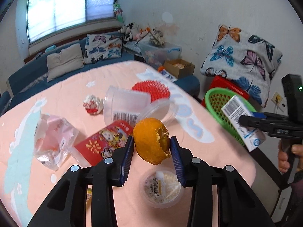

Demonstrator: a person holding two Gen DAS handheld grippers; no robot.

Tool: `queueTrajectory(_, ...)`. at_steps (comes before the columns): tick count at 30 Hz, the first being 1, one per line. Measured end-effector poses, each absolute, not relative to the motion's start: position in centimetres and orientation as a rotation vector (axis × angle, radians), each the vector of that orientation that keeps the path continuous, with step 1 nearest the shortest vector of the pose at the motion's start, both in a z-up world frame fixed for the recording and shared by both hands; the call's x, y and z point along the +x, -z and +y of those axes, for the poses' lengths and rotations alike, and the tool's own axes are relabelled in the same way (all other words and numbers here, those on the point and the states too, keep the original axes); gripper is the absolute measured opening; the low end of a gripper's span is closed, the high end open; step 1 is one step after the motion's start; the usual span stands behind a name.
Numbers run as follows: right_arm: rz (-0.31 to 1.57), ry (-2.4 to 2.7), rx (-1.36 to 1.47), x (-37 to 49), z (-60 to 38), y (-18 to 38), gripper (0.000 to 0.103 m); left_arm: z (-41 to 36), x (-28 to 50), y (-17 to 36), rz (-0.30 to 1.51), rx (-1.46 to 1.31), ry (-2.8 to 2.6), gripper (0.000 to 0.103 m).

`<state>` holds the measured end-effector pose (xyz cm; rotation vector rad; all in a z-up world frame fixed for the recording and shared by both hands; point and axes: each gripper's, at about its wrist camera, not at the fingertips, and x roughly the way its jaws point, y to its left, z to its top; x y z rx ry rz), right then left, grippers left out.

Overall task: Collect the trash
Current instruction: 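Release the milk carton into the green basket with the right gripper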

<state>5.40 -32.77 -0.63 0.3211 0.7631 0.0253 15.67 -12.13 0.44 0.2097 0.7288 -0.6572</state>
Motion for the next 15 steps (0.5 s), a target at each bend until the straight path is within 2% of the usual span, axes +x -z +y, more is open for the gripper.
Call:
queueTrajectory(8,0.760,0.120,0.310,4.8,-38.3,0.7,0.064,-14.6,14.8,-3.1,0.703,0.159,0.746,0.038)
queueTrajectory(15,0.809,0.251,0.298,5.2,-43.4,3.2,0.065,-18.9,14.8,-3.8,0.704,0.170,0.803,0.038)
